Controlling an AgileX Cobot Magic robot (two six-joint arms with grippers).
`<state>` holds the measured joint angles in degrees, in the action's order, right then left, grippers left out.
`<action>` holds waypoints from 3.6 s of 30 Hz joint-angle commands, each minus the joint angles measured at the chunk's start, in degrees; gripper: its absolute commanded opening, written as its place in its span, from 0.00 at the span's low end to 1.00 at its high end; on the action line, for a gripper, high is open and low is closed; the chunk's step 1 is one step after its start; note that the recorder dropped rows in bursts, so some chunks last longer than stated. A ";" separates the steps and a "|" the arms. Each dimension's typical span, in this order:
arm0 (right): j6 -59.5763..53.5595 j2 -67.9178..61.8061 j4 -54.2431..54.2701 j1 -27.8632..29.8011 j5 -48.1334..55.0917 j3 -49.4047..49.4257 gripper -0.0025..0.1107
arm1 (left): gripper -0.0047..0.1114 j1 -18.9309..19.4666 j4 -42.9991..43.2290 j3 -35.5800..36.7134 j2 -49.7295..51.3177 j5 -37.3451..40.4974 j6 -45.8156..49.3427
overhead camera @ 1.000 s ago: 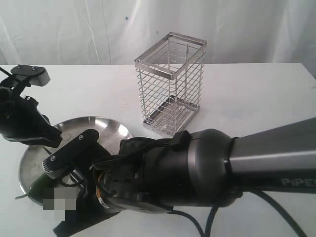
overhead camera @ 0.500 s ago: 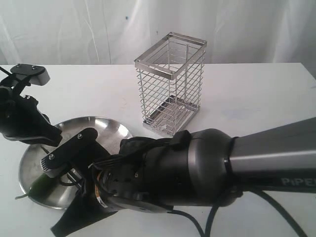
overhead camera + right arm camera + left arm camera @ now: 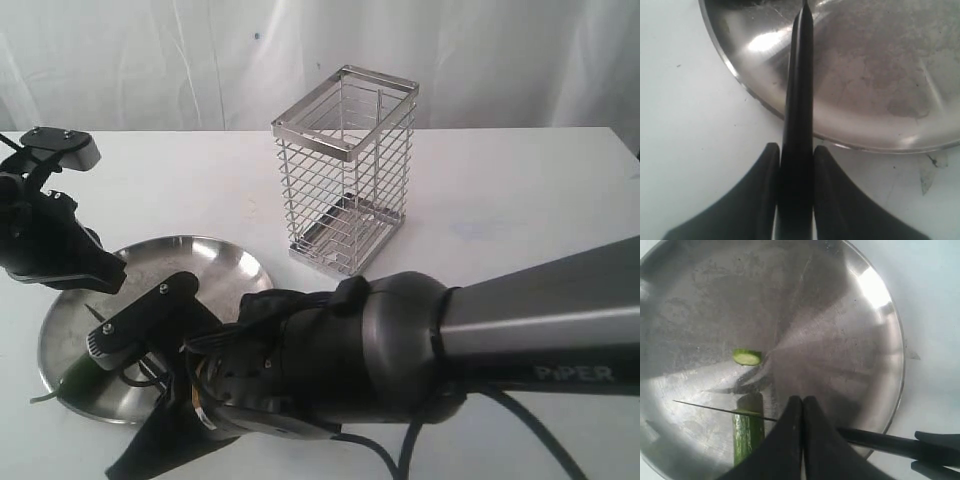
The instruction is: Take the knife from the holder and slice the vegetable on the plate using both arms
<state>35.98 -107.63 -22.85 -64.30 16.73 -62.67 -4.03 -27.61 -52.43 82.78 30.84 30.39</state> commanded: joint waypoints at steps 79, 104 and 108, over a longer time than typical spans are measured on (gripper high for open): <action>0.04 0.10 -0.24 -1.59 0.79 -0.13 0.02 | 0.04 -0.02 2.77 3.09 14.81 -3.36 2.85; -1.81 0.10 -0.30 -1.35 1.27 -0.13 0.02 | 0.04 -0.02 7.46 3.08 1.76 -5.17 0.49; -2.59 -1.95 -1.23 -0.79 1.65 -0.13 0.02 | 0.04 -0.02 8.63 3.08 2.33 -6.50 0.51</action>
<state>34.43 -108.56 -23.25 -65.60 18.50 -62.67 -3.91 -19.45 -49.72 84.93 24.59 31.59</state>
